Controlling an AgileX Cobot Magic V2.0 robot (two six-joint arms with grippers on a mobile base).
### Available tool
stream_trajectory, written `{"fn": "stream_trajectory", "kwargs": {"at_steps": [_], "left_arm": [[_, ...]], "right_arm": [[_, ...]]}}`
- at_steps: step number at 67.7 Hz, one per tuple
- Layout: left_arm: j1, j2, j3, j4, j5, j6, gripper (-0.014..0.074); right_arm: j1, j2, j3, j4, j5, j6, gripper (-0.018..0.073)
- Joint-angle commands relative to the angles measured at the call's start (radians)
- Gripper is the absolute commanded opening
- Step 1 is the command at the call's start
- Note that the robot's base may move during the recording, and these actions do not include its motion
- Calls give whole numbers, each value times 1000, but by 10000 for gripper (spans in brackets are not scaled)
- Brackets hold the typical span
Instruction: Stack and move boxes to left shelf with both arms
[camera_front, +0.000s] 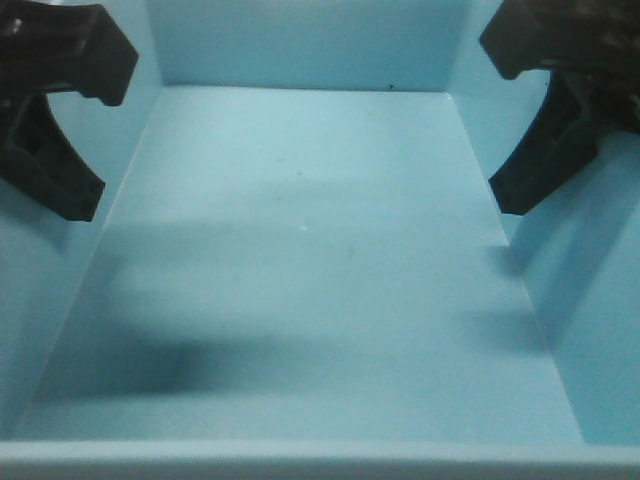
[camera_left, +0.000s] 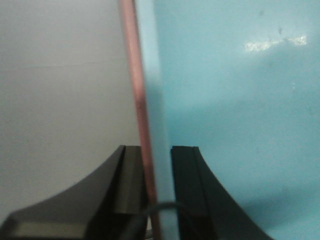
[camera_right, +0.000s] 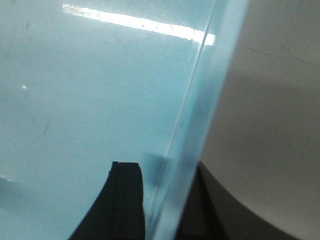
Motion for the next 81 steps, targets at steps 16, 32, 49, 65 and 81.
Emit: {"fn": "stream_trajectory", "kwargs": {"at_steps": [16, 32, 49, 65, 81], "left_arm": [[-10, -34, -31, 84, -36, 27, -3], [-10, -34, -31, 86, -34, 27, -3], [-10, -34, -31, 86, -34, 27, -3], [-10, -34, -31, 86, -34, 27, -3], [-10, -34, -31, 86, -35, 27, -3]], "right_arm": [[-11, -30, -32, -66, -70, -30, 36], [-11, -30, -32, -66, -70, -30, 36], [-11, -30, -32, -66, -70, -30, 36], [-11, -30, -32, -66, -70, -30, 36], [-11, -30, -32, -66, -70, -30, 36]]}}
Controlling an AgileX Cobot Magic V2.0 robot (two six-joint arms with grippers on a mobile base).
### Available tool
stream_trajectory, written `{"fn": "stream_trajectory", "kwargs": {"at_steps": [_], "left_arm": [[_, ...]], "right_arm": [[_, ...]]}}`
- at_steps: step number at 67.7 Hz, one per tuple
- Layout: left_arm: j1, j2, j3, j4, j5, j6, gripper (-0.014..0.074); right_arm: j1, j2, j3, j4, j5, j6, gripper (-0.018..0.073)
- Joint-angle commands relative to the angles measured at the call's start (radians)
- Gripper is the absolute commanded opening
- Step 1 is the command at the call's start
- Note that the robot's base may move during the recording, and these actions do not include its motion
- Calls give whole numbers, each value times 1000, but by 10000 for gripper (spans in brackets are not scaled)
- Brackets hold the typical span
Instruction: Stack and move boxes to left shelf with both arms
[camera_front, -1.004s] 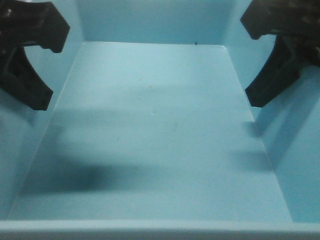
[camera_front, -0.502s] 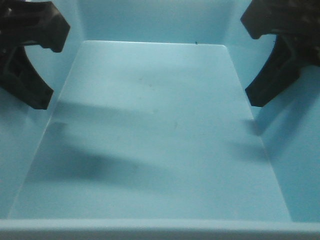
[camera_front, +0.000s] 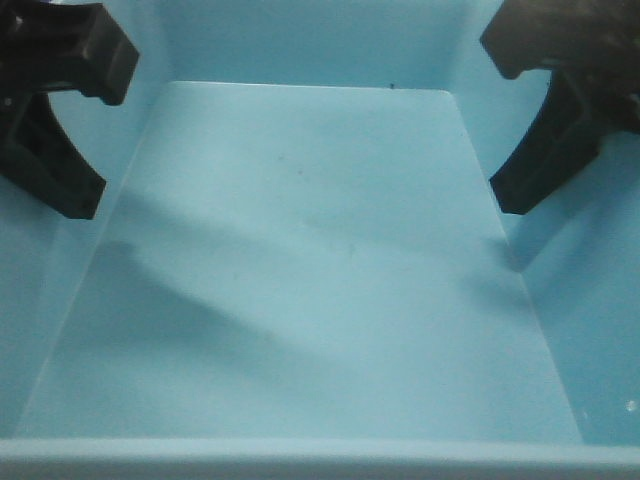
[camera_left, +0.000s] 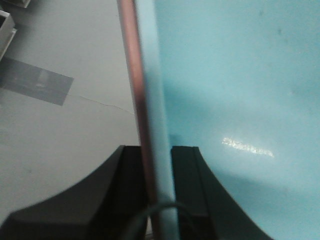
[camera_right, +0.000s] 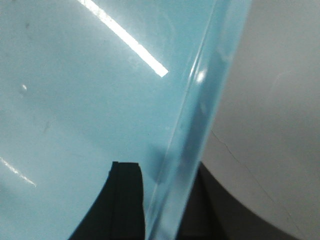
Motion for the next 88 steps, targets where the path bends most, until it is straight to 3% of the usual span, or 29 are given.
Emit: {"fn": "stream_trajectory", "kwargs": {"at_steps": [1, 88], "left_arm": [[-10, -34, -31, 80, -33, 27, -3], [-10, -34, -31, 80, -33, 27, -3]], "right_arm": [[-11, -30, -32, -66, -70, -30, 36], [-11, -30, -32, -66, -70, -30, 36]]}}
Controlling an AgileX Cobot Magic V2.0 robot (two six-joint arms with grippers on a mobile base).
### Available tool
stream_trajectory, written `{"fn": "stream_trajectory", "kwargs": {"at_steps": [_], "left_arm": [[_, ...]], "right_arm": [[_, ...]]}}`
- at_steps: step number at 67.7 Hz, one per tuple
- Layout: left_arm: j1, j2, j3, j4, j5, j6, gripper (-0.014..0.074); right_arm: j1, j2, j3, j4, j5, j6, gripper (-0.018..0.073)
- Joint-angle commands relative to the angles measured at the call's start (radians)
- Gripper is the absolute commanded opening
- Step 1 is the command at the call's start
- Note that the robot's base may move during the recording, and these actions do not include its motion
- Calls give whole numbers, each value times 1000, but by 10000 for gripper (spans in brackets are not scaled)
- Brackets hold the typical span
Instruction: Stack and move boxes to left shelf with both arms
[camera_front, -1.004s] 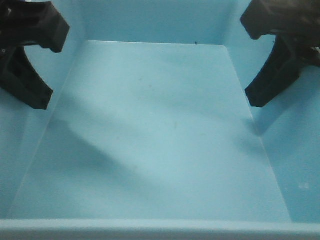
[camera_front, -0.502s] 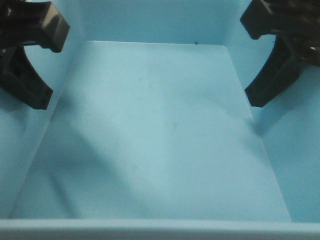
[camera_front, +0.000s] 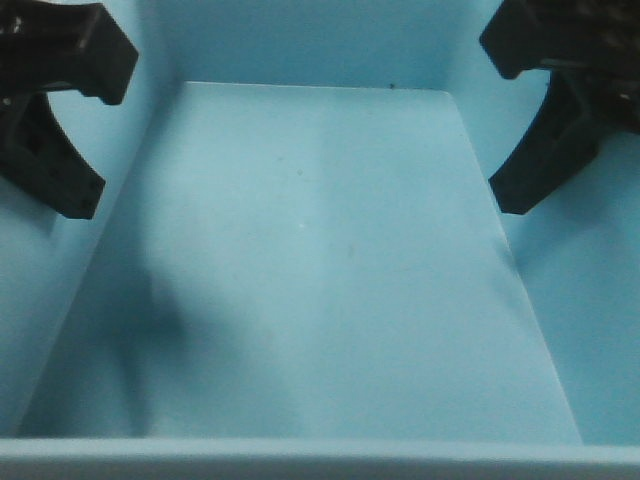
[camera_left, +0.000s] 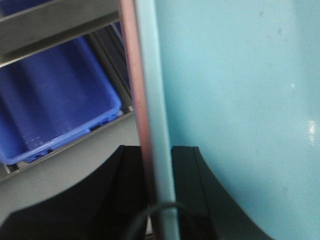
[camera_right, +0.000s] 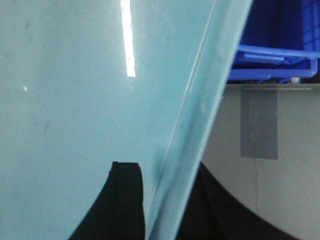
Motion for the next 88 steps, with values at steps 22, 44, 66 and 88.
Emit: {"fn": "stream_trajectory", "kwargs": {"at_steps": [22, 44, 66, 88], "left_arm": [[-10, -34, -31, 80, -33, 27, -3], [-10, -34, -31, 80, -33, 27, -3], [-10, -34, -31, 80, -33, 27, -3], [-10, -34, -31, 80, -33, 27, -3]], "right_arm": [[-11, -30, -32, -66, -70, -30, 36], [-11, -30, -32, -66, -70, -30, 36], [-11, -30, -32, -66, -71, -30, 36], [-11, -30, -32, -66, -71, -30, 36]]}}
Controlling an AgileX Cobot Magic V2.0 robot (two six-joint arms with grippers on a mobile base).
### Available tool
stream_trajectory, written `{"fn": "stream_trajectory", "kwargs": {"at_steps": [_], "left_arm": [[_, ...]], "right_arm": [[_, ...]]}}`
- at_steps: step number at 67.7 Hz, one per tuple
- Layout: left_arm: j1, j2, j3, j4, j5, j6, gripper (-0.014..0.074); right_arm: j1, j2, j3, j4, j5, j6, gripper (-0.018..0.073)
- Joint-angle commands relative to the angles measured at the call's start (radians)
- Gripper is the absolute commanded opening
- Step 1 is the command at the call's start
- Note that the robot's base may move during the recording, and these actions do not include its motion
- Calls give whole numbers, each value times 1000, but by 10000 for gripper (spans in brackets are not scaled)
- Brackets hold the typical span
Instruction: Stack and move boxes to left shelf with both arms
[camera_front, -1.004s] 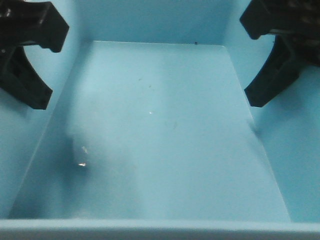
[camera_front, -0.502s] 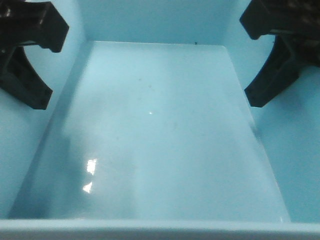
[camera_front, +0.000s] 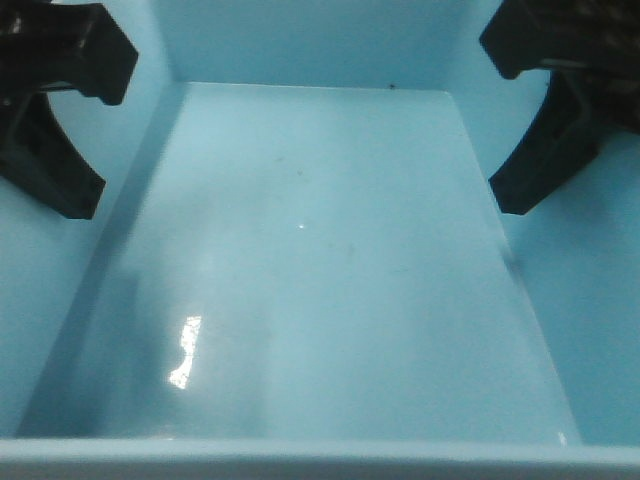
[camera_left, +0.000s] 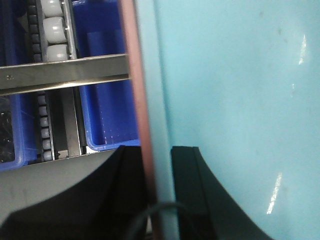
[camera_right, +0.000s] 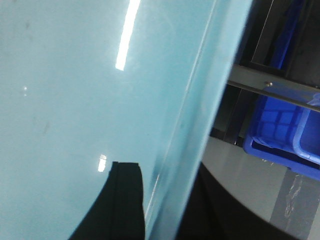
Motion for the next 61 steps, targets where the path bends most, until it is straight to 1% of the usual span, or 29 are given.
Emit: {"fn": "stream_trajectory", "kwargs": {"at_steps": [1, 47, 52, 61], "left_arm": [[-10, -34, -31, 80, -33, 27, -3], [-10, -34, -31, 80, -36, 27, -3], [-10, -34, -31, 82, -32, 27, -3], [-10, -34, -31, 127, -33, 38, -3]], "right_arm": [[-11, -30, -32, -66, -71, -30, 36], [-11, -30, -32, -66, -76, -30, 36], [-11, -30, -32, -63, -60, -30, 36], [-11, -30, -33, -39, -58, -30, 36]]}}
